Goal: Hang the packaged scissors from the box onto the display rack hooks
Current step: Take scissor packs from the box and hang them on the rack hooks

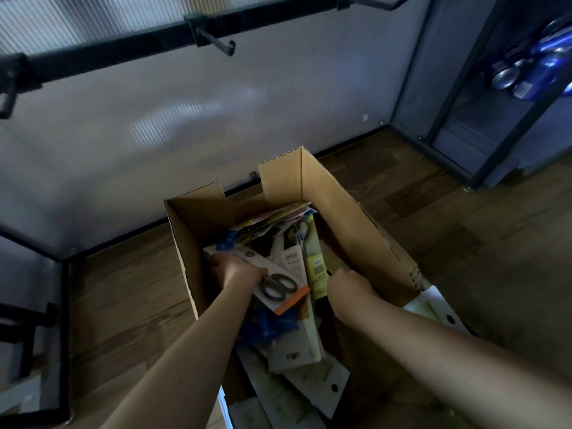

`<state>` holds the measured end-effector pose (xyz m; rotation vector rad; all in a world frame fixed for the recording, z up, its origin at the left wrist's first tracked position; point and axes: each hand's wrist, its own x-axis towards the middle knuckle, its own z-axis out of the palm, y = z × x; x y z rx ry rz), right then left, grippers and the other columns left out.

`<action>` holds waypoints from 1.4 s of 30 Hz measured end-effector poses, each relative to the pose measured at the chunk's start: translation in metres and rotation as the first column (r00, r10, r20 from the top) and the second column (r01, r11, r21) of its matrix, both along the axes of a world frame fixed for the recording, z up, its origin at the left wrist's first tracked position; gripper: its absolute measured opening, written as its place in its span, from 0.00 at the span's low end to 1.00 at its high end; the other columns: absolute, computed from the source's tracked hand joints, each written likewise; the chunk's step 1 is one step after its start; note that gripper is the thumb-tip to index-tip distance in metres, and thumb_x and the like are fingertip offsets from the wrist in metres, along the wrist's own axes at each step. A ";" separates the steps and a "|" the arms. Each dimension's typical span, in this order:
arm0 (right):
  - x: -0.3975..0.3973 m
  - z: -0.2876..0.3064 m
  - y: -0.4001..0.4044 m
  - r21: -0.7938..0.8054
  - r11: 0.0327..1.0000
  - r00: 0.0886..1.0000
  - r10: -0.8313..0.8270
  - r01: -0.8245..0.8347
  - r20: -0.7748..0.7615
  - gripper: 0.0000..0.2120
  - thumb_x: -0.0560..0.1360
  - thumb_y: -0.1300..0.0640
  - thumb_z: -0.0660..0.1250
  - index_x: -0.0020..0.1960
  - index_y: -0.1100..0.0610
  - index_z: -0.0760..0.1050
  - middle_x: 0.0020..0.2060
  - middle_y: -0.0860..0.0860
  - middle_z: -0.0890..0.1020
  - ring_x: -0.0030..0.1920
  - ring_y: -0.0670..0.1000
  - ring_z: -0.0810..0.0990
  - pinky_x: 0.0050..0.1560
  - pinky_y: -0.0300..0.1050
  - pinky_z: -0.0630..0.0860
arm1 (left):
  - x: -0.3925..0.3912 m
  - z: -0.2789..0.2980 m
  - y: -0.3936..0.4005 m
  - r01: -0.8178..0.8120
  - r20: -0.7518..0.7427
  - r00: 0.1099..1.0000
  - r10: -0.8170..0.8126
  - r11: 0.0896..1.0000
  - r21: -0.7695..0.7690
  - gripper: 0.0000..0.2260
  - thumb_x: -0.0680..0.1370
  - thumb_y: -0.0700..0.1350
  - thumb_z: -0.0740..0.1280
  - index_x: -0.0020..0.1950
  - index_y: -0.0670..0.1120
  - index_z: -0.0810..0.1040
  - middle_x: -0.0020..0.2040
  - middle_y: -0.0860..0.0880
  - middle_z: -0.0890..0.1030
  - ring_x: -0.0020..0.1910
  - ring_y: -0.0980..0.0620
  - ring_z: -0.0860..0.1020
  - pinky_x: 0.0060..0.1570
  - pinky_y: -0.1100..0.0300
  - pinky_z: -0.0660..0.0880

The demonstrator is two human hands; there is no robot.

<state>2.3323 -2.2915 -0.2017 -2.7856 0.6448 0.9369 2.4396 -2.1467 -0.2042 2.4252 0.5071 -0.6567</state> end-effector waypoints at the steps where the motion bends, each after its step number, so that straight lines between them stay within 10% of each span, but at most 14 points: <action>1: 0.000 0.004 -0.001 -0.006 1.000 1.000 -0.001 0.001 0.021 0.14 0.79 0.65 0.57 0.63 0.60 0.72 0.61 0.56 0.74 0.59 0.55 0.75 0.49 0.44 0.73 | -0.003 0.002 -0.002 -0.003 0.008 1.000 0.003 1.000 -0.014 0.35 0.74 0.51 0.70 0.73 0.39 0.57 0.68 0.40 0.67 0.65 0.44 0.70 0.58 0.57 0.69; 12: -0.001 0.059 -0.032 0.244 0.901 0.834 -0.427 0.358 0.350 0.14 0.81 0.63 0.53 0.64 0.63 0.70 0.52 0.57 0.77 0.48 0.56 0.78 0.37 0.41 0.71 | -0.036 0.046 -0.023 -0.228 -0.169 0.971 0.167 0.859 -0.459 0.18 0.77 0.38 0.65 0.66 0.37 0.71 0.65 0.39 0.75 0.63 0.41 0.75 0.44 0.54 0.73; 18: 0.005 0.081 -0.015 0.408 0.895 0.743 -0.397 0.182 0.539 0.05 0.82 0.60 0.50 0.49 0.57 0.64 0.46 0.59 0.74 0.48 0.59 0.77 0.39 0.44 0.68 | -0.055 0.083 -0.032 -0.126 0.155 0.957 0.246 0.832 -0.540 0.04 0.76 0.43 0.67 0.49 0.46 0.75 0.49 0.43 0.80 0.48 0.43 0.79 0.52 0.49 0.78; 24: 0.005 0.095 -0.013 0.665 0.739 0.617 -0.574 0.108 0.538 0.19 0.83 0.53 0.49 0.72 0.57 0.63 0.66 0.54 0.71 0.66 0.54 0.70 0.64 0.45 0.65 | -0.078 0.106 -0.028 0.170 0.500 0.841 0.205 0.778 -0.605 0.03 0.81 0.44 0.60 0.49 0.46 0.70 0.43 0.52 0.76 0.44 0.53 0.77 0.44 0.58 0.76; 27: 0.003 0.102 -0.014 0.651 0.759 0.538 -0.538 -0.026 0.649 0.11 0.83 0.57 0.51 0.61 0.54 0.69 0.52 0.55 0.78 0.53 0.56 0.76 0.47 0.45 0.70 | -0.086 0.114 -0.031 0.327 0.624 0.769 0.136 0.756 -0.567 0.03 0.81 0.44 0.60 0.50 0.45 0.69 0.50 0.49 0.78 0.46 0.56 0.77 0.35 0.72 0.73; 42: 0.023 0.208 -0.035 0.321 0.939 -0.218 -0.341 -0.123 0.915 0.05 0.80 0.63 0.58 0.45 0.59 0.68 0.31 0.43 0.66 0.29 0.46 0.62 0.29 0.38 0.59 | -0.078 0.248 -0.048 0.589 0.883 0.342 0.322 0.659 -0.468 0.08 0.80 0.44 0.61 0.42 0.52 0.67 0.37 0.56 0.75 0.37 0.61 0.75 0.39 0.67 0.71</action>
